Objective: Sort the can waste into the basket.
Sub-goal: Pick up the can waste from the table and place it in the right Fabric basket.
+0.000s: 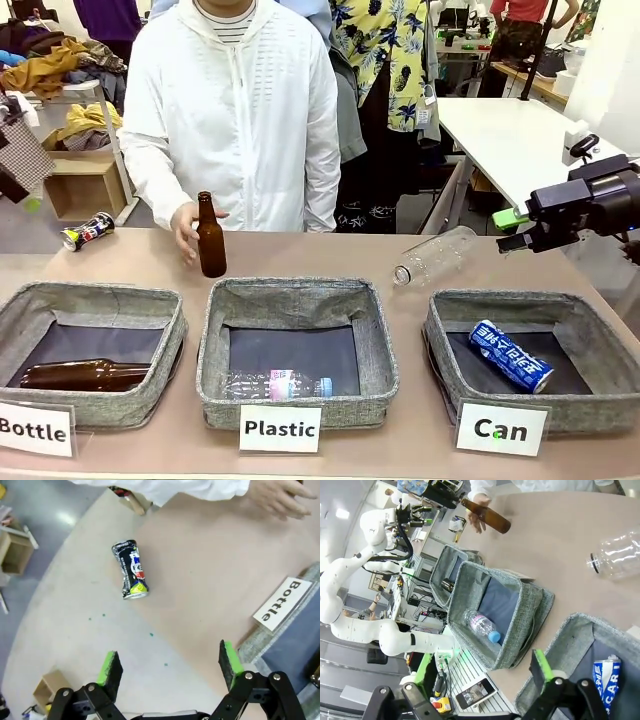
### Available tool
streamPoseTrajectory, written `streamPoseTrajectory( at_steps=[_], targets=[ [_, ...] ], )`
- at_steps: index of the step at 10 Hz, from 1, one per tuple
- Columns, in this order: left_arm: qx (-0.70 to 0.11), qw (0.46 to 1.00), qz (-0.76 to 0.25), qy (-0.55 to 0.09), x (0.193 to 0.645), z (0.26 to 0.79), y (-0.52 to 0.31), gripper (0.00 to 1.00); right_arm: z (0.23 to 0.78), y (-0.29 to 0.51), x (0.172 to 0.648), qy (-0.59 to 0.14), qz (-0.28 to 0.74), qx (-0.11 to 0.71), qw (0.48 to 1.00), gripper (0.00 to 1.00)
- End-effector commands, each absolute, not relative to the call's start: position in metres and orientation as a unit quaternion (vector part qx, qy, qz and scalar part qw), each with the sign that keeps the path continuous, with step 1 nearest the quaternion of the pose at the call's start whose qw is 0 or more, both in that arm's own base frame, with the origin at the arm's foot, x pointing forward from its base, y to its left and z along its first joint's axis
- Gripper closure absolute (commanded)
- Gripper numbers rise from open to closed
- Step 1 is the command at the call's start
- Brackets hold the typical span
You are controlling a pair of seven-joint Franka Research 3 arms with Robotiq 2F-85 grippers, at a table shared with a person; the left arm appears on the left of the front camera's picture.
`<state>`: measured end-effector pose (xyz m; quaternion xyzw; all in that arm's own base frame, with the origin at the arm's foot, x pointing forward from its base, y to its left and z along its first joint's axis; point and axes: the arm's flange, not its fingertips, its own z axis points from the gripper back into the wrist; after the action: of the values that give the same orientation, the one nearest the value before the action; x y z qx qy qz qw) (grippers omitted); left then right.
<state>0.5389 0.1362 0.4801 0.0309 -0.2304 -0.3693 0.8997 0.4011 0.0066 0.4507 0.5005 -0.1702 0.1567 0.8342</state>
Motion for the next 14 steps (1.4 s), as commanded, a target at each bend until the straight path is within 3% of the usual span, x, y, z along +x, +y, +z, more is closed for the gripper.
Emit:
streamPoseTrajectory(
  at_steps=[1, 3, 5, 7, 10, 14],
  targets=[
    [0.027, 0.901, -0.364, -0.236, 0.539, 0.484, 0.138, 0.00, 0.453, 0.005, 0.400, -0.171, 0.164, 0.497, 0.835, 0.00],
    [-0.040, 0.921, -0.356, -0.154, 0.608, 0.470, 0.146, 0.00, 0.453, 0.005, 0.400, -0.171, 0.164, 0.497, 0.835, 0.00],
    [-0.137, 0.918, -0.352, -0.122, 0.634, 0.481, 0.205, 0.00, 0.453, 0.005, 0.400, -0.171, 0.164, 0.497, 0.835, 0.00],
    [-0.232, 0.918, -0.292, -0.133, 0.624, 0.514, 0.315, 0.00, 0.453, 0.005, 0.400, -0.171, 0.164, 0.497, 0.835, 0.00],
    [-0.323, 0.898, -0.234, -0.185, 0.566, 0.501, 0.434, 0.00, 0.453, 0.005, 0.400, -0.171, 0.164, 0.497, 0.835, 0.00],
    [-0.313, 0.889, -0.243, -0.231, 0.517, 0.490, 0.438, 0.00, 0.453, 0.005, 0.400, -0.171, 0.164, 0.497, 0.835, 0.00]
  ],
)
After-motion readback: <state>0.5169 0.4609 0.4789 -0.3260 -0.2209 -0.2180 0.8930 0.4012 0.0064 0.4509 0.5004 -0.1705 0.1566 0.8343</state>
